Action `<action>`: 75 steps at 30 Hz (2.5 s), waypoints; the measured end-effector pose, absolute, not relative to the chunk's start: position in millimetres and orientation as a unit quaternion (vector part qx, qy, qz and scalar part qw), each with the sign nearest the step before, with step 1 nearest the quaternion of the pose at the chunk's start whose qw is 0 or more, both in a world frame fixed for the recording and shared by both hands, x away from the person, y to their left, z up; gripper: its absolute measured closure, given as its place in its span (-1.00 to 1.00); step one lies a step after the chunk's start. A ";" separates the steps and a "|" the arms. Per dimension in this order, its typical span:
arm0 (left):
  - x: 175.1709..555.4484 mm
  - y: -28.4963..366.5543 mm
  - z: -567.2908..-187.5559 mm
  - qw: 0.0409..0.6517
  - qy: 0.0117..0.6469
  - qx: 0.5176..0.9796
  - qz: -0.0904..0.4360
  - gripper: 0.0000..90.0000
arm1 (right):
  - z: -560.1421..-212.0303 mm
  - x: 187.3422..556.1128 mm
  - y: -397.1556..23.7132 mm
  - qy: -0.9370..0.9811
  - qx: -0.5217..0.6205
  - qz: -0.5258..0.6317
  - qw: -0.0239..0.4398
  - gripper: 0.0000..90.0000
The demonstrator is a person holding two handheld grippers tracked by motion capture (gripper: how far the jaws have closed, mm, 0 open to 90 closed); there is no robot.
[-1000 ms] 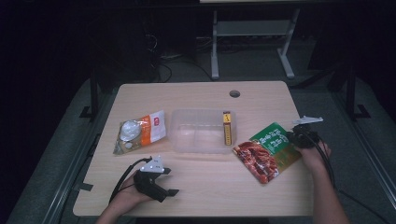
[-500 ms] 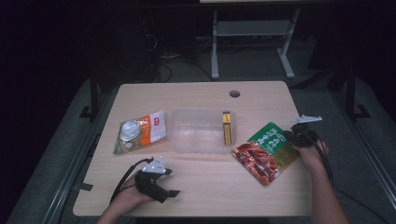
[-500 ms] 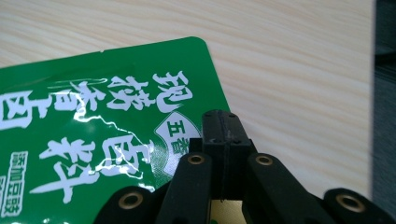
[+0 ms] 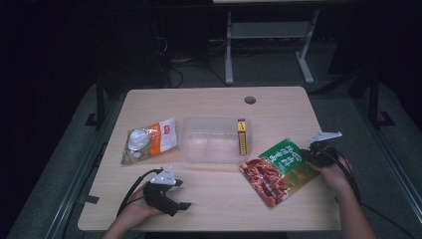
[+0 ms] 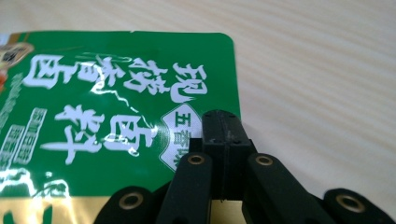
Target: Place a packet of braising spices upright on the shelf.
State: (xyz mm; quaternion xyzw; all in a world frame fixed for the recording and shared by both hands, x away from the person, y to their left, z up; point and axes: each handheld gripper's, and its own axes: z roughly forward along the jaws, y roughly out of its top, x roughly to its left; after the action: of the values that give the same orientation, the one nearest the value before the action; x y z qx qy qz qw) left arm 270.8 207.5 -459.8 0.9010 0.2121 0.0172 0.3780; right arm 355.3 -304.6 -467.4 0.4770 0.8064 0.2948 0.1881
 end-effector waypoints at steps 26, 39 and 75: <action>269.5 211.6 -454.5 0.390 0.218 0.894 0.031 -0.68 | -459.5 275.4 -224.7 0.868 0.382 0.295 0.114 1.00; 271.2 215.6 -451.3 0.401 0.223 0.888 0.038 -0.68 | -460.2 276.4 -165.5 0.898 0.296 0.311 0.095 1.00; 323.9 176.8 -454.9 0.352 0.137 0.925 0.025 -0.72 | -441.2 265.3 -182.4 0.845 0.343 0.393 0.115 -0.36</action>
State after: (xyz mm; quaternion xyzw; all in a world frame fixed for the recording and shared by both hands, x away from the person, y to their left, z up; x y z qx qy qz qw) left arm 323.9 176.8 -454.9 0.9255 0.1367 0.0249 0.3524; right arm 265.3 -182.4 -441.2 0.3431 0.8453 0.3931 0.1149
